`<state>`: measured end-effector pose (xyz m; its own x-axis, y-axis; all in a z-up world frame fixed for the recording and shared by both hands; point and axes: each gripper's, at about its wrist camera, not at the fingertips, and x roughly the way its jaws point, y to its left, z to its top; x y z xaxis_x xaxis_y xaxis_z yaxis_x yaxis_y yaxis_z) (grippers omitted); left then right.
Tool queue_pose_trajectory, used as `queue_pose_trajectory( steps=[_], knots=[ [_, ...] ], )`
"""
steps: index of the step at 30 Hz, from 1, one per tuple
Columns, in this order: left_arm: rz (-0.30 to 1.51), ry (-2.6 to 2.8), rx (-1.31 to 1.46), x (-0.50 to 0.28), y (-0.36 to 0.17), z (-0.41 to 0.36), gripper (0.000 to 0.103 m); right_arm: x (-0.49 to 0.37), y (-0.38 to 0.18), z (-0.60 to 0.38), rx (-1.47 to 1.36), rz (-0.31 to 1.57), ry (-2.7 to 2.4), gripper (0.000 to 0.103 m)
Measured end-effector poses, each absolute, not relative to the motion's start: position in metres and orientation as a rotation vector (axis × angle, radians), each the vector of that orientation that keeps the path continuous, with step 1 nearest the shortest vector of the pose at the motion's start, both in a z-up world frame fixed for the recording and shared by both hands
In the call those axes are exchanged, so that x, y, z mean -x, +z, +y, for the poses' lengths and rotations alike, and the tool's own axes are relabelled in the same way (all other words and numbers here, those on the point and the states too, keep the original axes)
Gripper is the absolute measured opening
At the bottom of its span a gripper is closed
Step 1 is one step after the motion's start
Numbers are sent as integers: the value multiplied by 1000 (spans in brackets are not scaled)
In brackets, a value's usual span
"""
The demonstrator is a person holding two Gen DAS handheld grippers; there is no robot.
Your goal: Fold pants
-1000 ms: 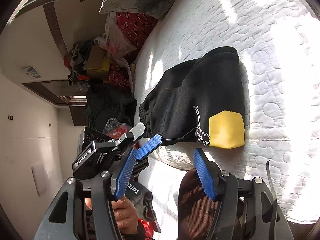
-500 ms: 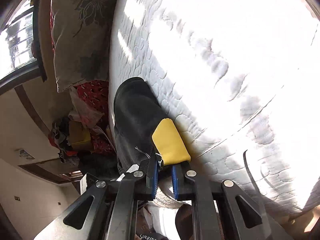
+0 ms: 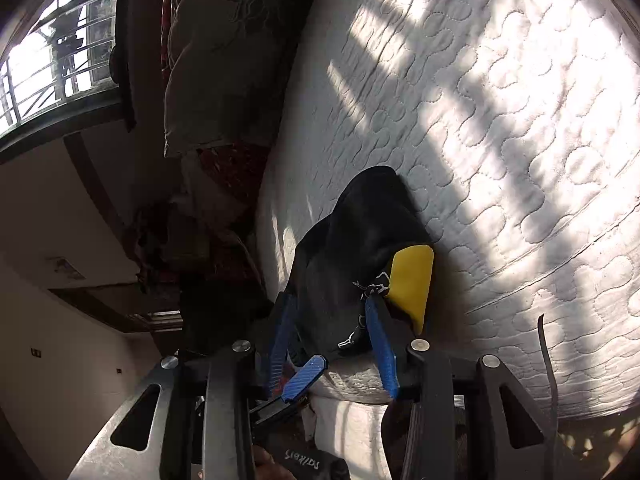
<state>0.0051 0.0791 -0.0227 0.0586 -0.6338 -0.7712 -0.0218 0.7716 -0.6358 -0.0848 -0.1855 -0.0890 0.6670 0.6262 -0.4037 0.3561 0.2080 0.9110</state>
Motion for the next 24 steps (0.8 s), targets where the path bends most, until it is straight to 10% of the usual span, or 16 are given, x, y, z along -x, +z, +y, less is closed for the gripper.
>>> queue_pose_trajectory(
  steps=[4,7,13,17,24],
  knots=[
    [1482,-498,619,-13,-35,83,53,100,-68,-189,-1363,862,139,45],
    [1490,-493,641,-21,-41,80,53,86,-57,-187,-1326,805,201,71],
    [1515,-424,603,-29,-69,71,53,47,-109,-167,-1338,863,278,68],
    [1504,-434,599,-31,-75,69,53,53,-162,-169,-1325,977,187,0],
    [1484,-472,617,-27,-69,75,53,54,-158,-169,-1242,985,211,0]
  ],
)
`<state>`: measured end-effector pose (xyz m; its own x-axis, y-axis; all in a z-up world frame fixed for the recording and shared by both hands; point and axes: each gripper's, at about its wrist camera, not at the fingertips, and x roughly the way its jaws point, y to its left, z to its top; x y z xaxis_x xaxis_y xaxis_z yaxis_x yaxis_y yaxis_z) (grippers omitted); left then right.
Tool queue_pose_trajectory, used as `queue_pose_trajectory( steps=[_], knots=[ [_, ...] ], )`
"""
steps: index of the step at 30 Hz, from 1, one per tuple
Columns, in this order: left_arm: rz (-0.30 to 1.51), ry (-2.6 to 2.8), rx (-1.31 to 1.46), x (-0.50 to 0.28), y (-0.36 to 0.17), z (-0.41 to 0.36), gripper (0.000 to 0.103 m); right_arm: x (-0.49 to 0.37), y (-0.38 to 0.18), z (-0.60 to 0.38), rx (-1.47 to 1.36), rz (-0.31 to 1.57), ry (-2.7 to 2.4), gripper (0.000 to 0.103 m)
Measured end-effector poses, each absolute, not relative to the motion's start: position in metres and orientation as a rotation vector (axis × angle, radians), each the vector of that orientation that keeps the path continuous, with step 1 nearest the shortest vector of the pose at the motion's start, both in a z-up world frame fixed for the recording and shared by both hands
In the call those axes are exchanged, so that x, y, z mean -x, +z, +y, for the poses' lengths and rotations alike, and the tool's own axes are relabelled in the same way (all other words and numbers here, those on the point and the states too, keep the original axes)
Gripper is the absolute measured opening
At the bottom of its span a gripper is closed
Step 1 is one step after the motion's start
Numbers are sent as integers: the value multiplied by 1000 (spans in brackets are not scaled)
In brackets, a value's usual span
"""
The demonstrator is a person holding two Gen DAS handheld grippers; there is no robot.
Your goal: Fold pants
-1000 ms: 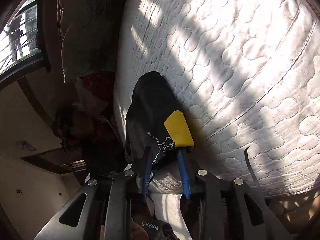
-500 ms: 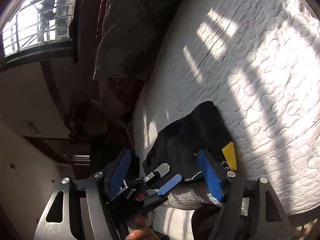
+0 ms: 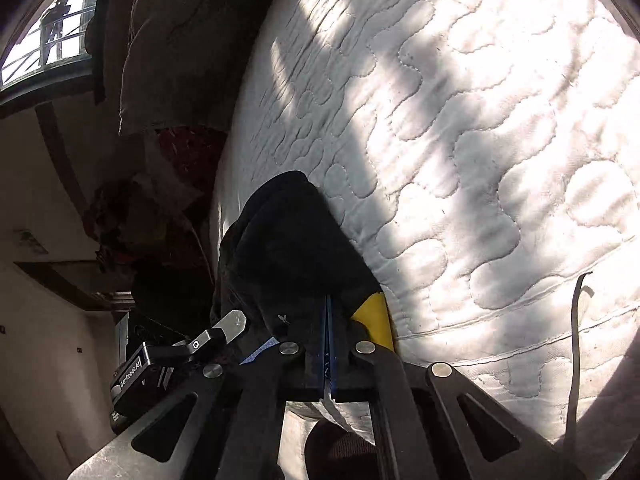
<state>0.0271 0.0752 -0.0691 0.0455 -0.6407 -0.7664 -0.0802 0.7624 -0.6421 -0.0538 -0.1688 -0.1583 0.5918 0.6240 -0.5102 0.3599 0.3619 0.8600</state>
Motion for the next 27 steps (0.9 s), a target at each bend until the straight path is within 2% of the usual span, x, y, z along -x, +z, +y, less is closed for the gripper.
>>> queue_pose_trajectory(
  steps=[4,6,8,9,14,18,23,27],
  knots=[
    [1443,-481,649,-21,-51,102,53,53,-144,-165,-1198,1012,201,7],
    [1378,-460,615,-20,-32,127,53,50,-124,-157,-1118,1007,209,32],
    [1315,-427,583,-22,-14,160,53,48,-103,-143,-1032,987,223,48],
    [1292,-401,574,-25,-7,179,53,44,-92,-132,-982,984,241,52],
    [1297,-278,525,-64,1,270,55,26,-60,-57,-673,1023,324,61],
    [1381,-310,528,-103,-15,315,55,17,-55,7,-472,1052,373,62],
    [1475,-419,453,-143,-38,329,55,13,-58,59,-349,1101,410,62],
    [1533,-602,383,-158,-53,312,55,17,-62,54,-292,1124,405,62]
  ],
)
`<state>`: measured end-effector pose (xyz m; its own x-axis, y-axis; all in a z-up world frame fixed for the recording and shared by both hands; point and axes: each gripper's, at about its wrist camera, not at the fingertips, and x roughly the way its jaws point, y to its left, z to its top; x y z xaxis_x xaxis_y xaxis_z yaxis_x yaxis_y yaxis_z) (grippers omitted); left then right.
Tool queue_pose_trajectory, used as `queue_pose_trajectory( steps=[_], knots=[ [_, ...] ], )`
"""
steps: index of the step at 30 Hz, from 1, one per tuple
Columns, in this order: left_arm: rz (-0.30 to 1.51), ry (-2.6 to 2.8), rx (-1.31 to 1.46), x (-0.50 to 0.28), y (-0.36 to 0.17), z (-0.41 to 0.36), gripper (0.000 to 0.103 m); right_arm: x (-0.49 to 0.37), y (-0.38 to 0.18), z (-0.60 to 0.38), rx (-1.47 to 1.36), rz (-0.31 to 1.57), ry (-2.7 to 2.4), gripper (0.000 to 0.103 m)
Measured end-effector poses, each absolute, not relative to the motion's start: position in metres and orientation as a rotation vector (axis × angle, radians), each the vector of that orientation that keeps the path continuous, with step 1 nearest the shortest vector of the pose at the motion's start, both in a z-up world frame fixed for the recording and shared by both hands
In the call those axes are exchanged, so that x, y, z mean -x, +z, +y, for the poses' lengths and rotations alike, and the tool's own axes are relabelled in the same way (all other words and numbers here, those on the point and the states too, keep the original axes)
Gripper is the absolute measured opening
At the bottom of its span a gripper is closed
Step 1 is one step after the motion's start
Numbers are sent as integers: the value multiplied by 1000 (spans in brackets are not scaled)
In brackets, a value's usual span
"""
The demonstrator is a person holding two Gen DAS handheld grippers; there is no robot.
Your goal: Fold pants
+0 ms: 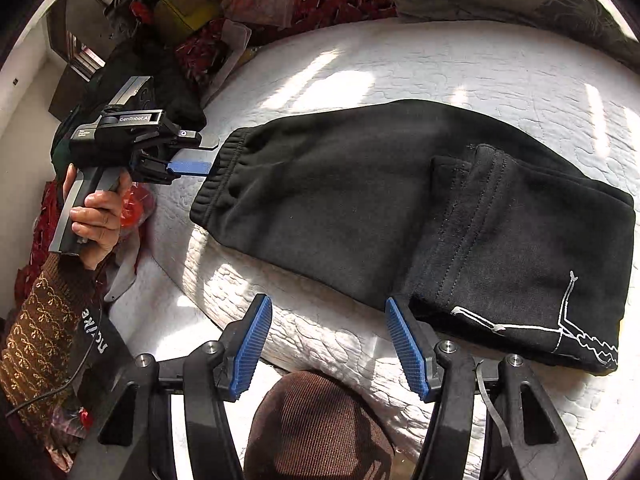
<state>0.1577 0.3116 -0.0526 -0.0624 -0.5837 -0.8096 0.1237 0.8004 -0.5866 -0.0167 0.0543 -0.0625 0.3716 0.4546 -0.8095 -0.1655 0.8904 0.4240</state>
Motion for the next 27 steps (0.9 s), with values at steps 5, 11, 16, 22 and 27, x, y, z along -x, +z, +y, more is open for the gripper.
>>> queue_pose_trajectory(
  steps=[5,11,16,22,27],
  knots=[
    [1556,-734,330,-169,-66,299,55,10,-68,63,-283,1147,384,62],
    [1580,-835,314,-177,-58,282,76,7,-62,114,-61,1059,378,69],
    [1603,-877,186,-175,-54,256,84,19,-55,178,176,922,420,72],
    [1605,-905,109,-179,-49,252,65,33,-55,202,258,860,428,77],
    [1658,-851,101,-184,-54,257,50,22,-58,230,306,803,365,80]
  ],
)
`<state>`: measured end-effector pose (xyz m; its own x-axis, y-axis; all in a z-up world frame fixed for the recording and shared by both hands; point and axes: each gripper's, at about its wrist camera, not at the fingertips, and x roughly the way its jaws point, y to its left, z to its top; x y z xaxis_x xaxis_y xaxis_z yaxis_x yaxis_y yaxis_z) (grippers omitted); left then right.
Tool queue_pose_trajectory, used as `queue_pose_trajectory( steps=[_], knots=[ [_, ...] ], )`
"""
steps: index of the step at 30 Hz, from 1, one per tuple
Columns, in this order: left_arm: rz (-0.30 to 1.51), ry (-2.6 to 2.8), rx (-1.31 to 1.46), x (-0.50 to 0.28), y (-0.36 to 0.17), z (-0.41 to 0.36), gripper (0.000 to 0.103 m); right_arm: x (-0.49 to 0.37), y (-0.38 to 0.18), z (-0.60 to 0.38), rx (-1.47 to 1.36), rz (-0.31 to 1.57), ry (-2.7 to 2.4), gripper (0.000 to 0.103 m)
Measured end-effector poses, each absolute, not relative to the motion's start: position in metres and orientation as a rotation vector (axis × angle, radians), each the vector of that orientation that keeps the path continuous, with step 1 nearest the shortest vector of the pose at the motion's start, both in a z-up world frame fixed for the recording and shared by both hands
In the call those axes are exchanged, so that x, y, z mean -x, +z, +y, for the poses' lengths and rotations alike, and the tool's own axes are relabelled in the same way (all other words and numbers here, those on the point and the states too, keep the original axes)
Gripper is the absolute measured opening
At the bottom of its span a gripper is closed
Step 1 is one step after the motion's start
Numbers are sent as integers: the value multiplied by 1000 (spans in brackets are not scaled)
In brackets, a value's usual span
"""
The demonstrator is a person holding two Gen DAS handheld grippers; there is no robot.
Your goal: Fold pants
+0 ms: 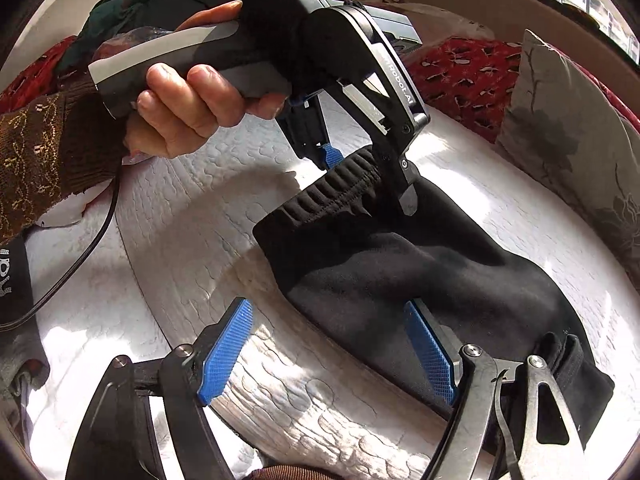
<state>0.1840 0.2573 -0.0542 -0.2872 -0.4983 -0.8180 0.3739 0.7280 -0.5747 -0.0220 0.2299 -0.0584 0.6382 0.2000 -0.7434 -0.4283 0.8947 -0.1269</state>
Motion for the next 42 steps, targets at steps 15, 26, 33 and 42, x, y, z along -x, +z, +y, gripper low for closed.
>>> queue_pose_trajectory(
  steps=[15,26,33,42],
  knots=[
    [1719,-781,174,-193,-56,263,50,-15,-101,297,631,640,225,60],
    [1681,-738,485,-178,-53,275,32,-6,-60,237,511,656,304,33],
    [1647,-734,588,-155,-25,240,31,11,-25,174,306,693,312,31],
    [1679,-779,502,-122,-5,118,31,45,4,64,56,711,225,31]
  ],
)
